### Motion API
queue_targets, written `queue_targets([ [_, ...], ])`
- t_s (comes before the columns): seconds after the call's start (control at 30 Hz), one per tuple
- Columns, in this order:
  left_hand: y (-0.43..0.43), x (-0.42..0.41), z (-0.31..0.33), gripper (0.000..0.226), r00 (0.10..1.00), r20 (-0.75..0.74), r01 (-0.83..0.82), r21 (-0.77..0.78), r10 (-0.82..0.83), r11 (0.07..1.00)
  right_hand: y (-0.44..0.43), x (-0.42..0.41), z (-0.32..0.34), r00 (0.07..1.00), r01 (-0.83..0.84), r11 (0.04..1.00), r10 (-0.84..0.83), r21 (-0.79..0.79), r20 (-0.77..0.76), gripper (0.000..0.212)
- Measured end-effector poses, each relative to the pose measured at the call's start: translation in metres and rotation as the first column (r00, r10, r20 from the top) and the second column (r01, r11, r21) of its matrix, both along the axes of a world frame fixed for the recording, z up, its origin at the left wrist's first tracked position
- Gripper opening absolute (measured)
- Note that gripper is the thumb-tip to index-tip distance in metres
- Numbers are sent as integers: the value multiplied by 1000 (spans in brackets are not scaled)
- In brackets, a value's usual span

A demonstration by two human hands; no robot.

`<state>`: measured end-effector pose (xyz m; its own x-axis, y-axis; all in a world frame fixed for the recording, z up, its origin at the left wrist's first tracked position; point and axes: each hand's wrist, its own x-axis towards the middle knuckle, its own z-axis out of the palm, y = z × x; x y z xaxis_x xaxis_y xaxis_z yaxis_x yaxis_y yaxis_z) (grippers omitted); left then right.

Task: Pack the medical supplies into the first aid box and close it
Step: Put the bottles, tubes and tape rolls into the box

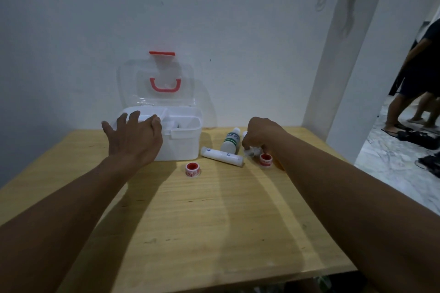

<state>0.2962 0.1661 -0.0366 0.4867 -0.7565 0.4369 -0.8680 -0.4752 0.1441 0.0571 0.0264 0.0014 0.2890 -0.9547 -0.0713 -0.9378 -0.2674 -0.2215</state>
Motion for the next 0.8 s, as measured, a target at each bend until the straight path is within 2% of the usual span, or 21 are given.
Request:
queue_targets([
  [0.13, 0, 0, 0, 56, 1000, -11, -2, -2, 2, 1000, -1, 2, -3, 1000, 13, 1000, -13, 14, -23, 24],
  [0.3, -1, 1, 0, 56, 1000, -16, 0, -4, 0, 1000, -4, 2, -2, 997, 43, 998, -46, 50, 61, 12],
  [0.43, -1, 3, 0, 57, 1000, -30, 6, -5, -6, 1000, 0, 0, 12, 997, 40, 999, -40, 6, 61, 18],
  [0.6, 2, 0, 3, 60, 997, -82, 8, 4, -8, 1000, 7, -1, 46, 996, -9, 994, 18, -109, 83, 29],
  [0.8, 4, 10, 12, 54, 987, -162, -24, -132, 2, 991, 25, 31, 84, 971, -205, 961, 223, -184, 86, 37],
])
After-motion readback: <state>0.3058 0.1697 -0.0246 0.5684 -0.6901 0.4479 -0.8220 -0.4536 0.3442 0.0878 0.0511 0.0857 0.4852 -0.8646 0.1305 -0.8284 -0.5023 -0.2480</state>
